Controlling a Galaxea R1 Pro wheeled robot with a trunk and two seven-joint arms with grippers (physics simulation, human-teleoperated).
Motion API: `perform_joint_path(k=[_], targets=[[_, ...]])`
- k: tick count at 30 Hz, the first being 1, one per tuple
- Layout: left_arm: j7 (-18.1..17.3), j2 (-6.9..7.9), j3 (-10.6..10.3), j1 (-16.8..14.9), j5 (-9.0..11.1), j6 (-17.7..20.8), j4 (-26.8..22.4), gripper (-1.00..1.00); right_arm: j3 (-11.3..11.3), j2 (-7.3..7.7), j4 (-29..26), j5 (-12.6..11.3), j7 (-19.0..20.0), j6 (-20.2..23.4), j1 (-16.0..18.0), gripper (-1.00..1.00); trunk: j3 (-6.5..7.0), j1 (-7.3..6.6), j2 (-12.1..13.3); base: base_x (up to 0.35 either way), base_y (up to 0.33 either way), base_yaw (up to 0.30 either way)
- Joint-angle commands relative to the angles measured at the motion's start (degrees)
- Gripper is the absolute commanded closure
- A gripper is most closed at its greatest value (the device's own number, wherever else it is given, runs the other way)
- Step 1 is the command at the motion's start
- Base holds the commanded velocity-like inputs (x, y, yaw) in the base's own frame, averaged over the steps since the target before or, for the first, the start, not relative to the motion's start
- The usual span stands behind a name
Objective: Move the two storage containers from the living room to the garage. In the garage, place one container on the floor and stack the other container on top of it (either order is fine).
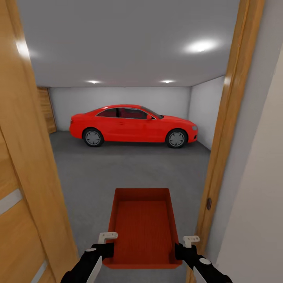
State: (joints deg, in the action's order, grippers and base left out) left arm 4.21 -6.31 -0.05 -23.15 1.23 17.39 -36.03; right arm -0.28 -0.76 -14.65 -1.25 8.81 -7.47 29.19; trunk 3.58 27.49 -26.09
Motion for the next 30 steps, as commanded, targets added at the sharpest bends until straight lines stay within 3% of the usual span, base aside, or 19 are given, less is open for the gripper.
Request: perform_joint_path(k=[1,7,30], targets=[[0.28,2.90,1.11,-0.03,-0.62,0.37,-0.09,1.00,1.77,0.06,-0.03,-0.42,0.51,-0.17,-0.01,1.00,-0.01,0.05,-0.03,0.308,0.004,0.000],[0.27,2.88,1.11,-0.01,-0.62,0.37,-0.09,1.00,1.78,0.06,-0.03,-0.42,0.66,-0.17,-0.01,1.00,-0.01,0.05,-0.03,0.228,0.001,0.000],[0.27,2.88,1.11,0.01,-0.70,0.36,-0.09,1.00,1.77,0.06,-0.03,-0.52,0.50,-0.17,-0.01,1.00,-0.01,0.05,-0.03,0.004,0.000,-0.028]])
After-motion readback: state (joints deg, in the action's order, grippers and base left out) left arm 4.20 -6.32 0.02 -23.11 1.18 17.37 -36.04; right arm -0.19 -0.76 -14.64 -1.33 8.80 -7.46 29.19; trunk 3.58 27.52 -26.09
